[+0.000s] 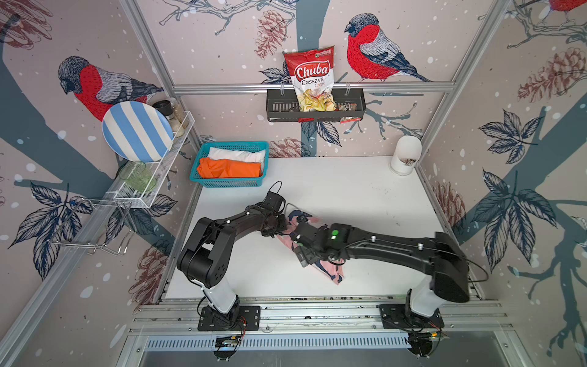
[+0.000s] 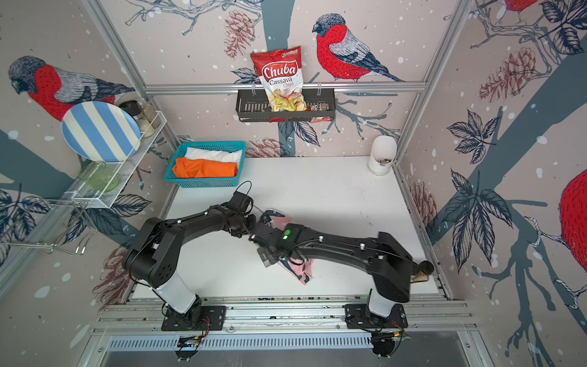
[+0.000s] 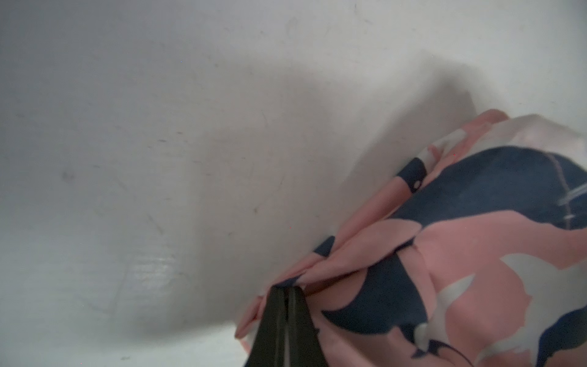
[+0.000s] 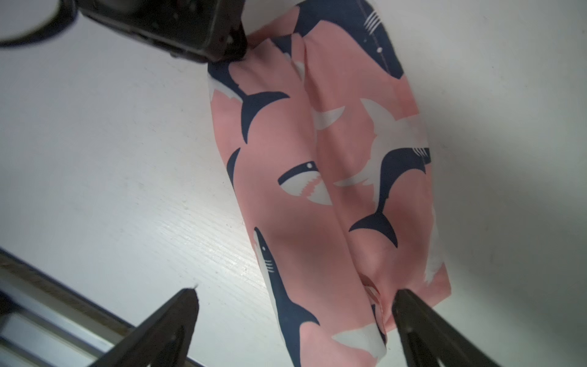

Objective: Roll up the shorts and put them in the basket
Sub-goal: Roll the shorts at the center of the board.

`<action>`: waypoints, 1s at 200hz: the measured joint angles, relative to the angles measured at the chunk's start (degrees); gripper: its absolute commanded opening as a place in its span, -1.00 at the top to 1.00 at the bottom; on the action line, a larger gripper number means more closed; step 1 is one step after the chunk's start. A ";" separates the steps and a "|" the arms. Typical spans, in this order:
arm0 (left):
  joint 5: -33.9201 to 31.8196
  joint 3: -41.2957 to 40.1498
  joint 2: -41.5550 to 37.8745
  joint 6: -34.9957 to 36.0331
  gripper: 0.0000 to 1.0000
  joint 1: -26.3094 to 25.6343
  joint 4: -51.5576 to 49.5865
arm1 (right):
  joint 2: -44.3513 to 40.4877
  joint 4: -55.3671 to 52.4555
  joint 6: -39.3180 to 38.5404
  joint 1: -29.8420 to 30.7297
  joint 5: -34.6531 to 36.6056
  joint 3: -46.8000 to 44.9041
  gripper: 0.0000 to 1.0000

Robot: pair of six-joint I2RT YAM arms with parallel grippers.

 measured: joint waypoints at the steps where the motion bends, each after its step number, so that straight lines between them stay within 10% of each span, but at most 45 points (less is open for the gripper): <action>1: 0.02 0.00 0.00 0.00 1.00 0.00 0.00 | 0.42 -0.15 -0.15 0.17 0.33 0.28 -1.00; 61: 0.04 0.02 -0.07 0.04 1.00 0.00 -0.09 | 16.79 -2.95 -7.93 1.86 10.25 6.29 -0.98; 97: 0.02 -0.04 -0.63 0.04 0.86 0.00 -0.50 | 15.76 1.66 -10.80 -1.01 8.76 2.03 -0.22; 133: -0.46 -0.46 -4.11 -0.04 0.28 0.00 -1.84 | 11.91 6.51 -12.48 -4.55 -3.54 -2.08 0.33; 200: -1.92 0.00 -20.22 -0.04 -0.14 0.02 -8.72 | 6.14 17.53 -12.13 -13.57 -40.28 -9.22 0.39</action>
